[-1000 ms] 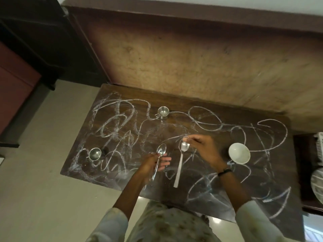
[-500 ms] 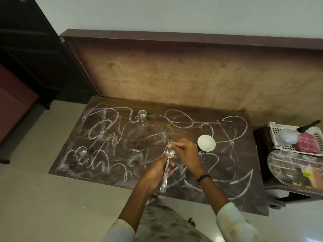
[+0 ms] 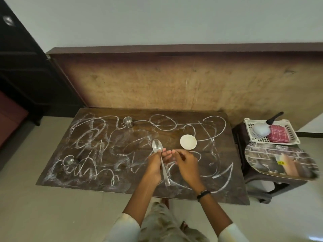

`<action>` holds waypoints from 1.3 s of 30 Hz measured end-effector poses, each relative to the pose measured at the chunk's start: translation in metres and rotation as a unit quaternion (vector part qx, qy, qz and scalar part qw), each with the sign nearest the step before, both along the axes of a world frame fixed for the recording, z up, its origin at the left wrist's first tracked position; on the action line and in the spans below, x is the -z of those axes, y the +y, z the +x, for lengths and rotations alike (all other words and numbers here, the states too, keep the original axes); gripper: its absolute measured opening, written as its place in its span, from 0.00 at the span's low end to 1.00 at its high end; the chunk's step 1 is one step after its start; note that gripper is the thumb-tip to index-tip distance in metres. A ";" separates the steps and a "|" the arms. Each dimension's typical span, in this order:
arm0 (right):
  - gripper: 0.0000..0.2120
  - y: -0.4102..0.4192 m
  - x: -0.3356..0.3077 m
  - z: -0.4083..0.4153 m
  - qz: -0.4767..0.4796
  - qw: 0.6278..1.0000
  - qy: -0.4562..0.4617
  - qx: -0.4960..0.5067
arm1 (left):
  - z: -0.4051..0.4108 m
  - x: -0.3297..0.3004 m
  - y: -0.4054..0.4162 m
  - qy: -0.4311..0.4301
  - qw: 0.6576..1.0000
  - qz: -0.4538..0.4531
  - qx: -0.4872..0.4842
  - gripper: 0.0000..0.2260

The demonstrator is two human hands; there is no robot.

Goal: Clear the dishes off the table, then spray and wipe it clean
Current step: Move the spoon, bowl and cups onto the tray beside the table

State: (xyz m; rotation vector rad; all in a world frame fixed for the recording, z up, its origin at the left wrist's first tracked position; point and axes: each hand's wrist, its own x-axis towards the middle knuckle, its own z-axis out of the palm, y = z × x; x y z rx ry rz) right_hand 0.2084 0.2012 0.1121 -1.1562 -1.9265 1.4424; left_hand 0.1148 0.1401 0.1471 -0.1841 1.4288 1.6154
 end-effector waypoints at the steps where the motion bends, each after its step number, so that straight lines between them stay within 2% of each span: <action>1: 0.07 -0.003 0.001 0.004 -0.003 1.000 -0.011 -0.010 | -0.002 -0.001 0.006 0.006 1.000 0.001 -0.001 0.10; 7: 0.07 0.018 -0.007 0.000 0.050 0.997 -0.048 -0.045 | -0.008 -0.003 0.055 0.005 0.999 0.019 0.047 0.17; 15: 0.07 0.066 -0.012 -0.002 0.096 0.990 -0.108 0.004 | -0.008 0.015 0.116 -0.025 0.996 0.040 0.071 0.17; 18: 0.05 0.078 -0.007 0.005 0.027 0.995 -0.091 0.000 | -0.002 0.025 0.128 -0.019 0.995 0.034 0.095 0.16; 23: 0.01 0.103 0.006 0.027 -0.149 0.988 -0.019 0.036 | 0.017 0.035 0.151 -0.017 0.993 0.019 0.118 0.16; 31: 0.07 0.170 0.017 0.098 -0.262 0.961 0.024 0.090 | 0.075 0.042 0.207 -0.007 0.972 -0.032 0.234 0.06; 35: 0.06 0.232 0.038 0.165 -0.302 0.938 0.004 0.172 | 0.107 0.054 0.221 -0.027 0.967 -0.081 0.242 0.13; 39: 0.11 0.294 0.077 0.239 -0.340 0.911 -0.075 0.223 | 0.130 0.070 0.219 -0.049 0.965 -0.120 0.230 0.11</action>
